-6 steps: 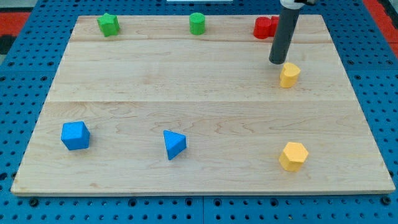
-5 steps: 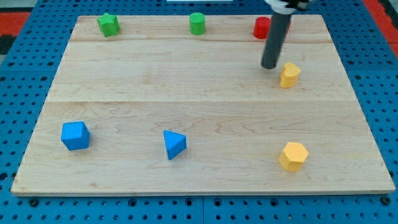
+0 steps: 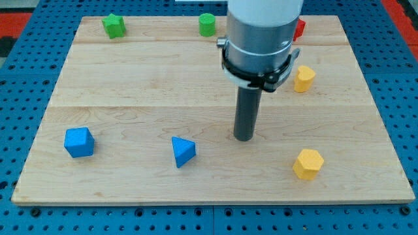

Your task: Move the blue triangle towards the blue cube

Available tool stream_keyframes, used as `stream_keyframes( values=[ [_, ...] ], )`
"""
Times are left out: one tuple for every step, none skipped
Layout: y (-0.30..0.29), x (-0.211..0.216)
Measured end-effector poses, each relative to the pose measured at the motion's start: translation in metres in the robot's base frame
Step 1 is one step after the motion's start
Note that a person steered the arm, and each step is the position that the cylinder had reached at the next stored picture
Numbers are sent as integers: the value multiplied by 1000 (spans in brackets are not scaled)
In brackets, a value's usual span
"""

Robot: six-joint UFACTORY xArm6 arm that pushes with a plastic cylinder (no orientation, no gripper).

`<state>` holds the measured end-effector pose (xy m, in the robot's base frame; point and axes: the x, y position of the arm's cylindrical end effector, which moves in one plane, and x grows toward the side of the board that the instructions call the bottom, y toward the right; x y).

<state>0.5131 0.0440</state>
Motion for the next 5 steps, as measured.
stream_keyframes(
  values=[
    [-24, 23],
    [-82, 29],
    [-149, 22],
    [-195, 15],
    [-197, 7]
  ],
)
